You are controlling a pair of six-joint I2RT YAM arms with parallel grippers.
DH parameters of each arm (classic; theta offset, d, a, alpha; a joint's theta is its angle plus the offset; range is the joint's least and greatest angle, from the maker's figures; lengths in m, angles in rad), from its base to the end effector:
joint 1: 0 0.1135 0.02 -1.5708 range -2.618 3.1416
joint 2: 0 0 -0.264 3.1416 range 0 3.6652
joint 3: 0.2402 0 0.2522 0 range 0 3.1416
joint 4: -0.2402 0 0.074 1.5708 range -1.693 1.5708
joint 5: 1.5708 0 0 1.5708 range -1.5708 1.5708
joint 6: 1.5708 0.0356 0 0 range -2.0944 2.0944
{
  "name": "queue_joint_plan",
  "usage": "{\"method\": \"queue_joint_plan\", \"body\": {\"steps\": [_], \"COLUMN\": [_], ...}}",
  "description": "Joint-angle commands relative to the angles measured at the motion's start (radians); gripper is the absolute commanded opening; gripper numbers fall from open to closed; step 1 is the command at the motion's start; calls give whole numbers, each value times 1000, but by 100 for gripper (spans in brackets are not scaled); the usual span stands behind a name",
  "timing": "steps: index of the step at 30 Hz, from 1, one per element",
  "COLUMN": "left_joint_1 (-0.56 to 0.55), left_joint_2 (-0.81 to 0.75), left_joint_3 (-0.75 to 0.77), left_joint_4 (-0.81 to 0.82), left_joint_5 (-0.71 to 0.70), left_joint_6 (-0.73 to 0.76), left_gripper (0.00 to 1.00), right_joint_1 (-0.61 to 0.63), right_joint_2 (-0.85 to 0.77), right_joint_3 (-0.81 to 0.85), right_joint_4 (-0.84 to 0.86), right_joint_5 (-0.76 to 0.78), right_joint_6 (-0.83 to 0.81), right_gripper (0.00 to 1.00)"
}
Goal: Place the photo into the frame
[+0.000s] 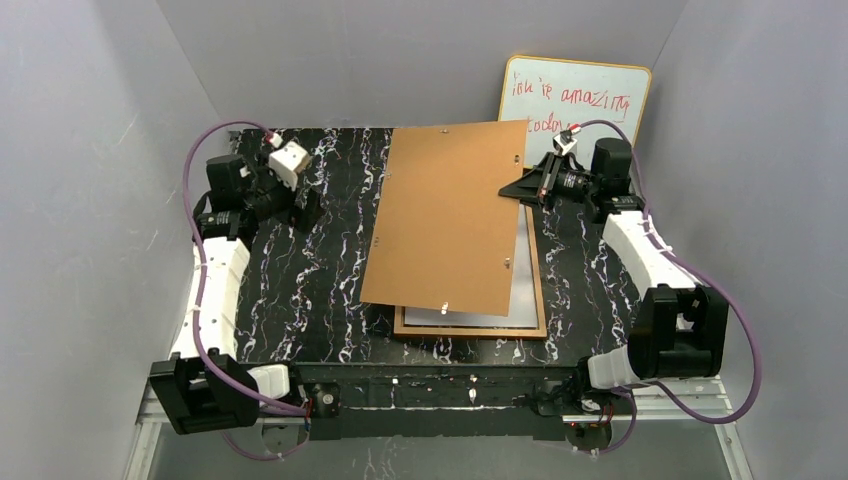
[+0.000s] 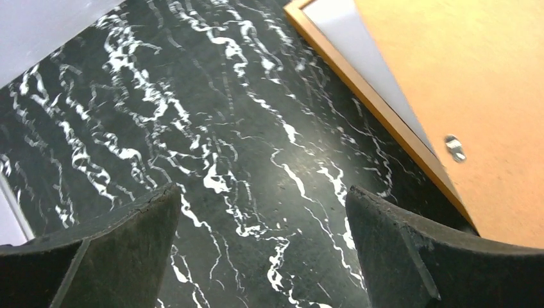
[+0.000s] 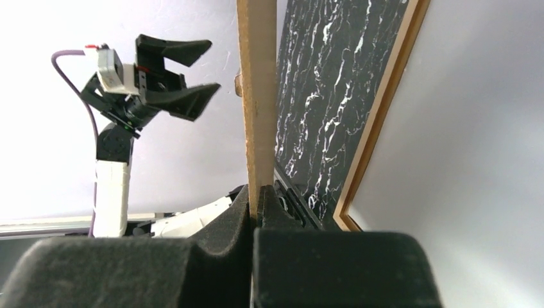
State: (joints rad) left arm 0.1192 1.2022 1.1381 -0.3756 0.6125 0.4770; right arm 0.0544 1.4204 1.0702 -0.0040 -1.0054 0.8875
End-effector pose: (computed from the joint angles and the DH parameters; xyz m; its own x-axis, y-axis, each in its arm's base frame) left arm 0.2670 0.0114 0.3601 -0.1830 0.3564 -0.9162 0.5665 0.7999 0.1980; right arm 0.3163 0.0473 0.3146 -0.8545 0.3696 -0.3650 -0.2491 0.3252 0.9123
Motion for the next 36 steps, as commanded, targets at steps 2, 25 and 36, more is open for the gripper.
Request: {"method": "queue_joint_plan", "body": {"steps": [2, 25, 36], "left_joint_1": [-135, -667, -694], "left_joint_2": [-109, -203, -181], "left_joint_3": [9, 42, 24], "left_joint_4": [-206, -473, -531], "left_joint_5": [37, -273, -276], "left_joint_6": [258, 644, 737], "left_gripper": [98, 98, 98], "right_joint_1": [2, 227, 266], "right_joint_2": [-10, 168, 208], "right_joint_3": [-61, 93, 123], "right_joint_4": [330, 426, 463], "right_joint_5": [1, 299, 295], "right_joint_6": [285, 442, 474], "right_gripper": [1, 1, 1]}}
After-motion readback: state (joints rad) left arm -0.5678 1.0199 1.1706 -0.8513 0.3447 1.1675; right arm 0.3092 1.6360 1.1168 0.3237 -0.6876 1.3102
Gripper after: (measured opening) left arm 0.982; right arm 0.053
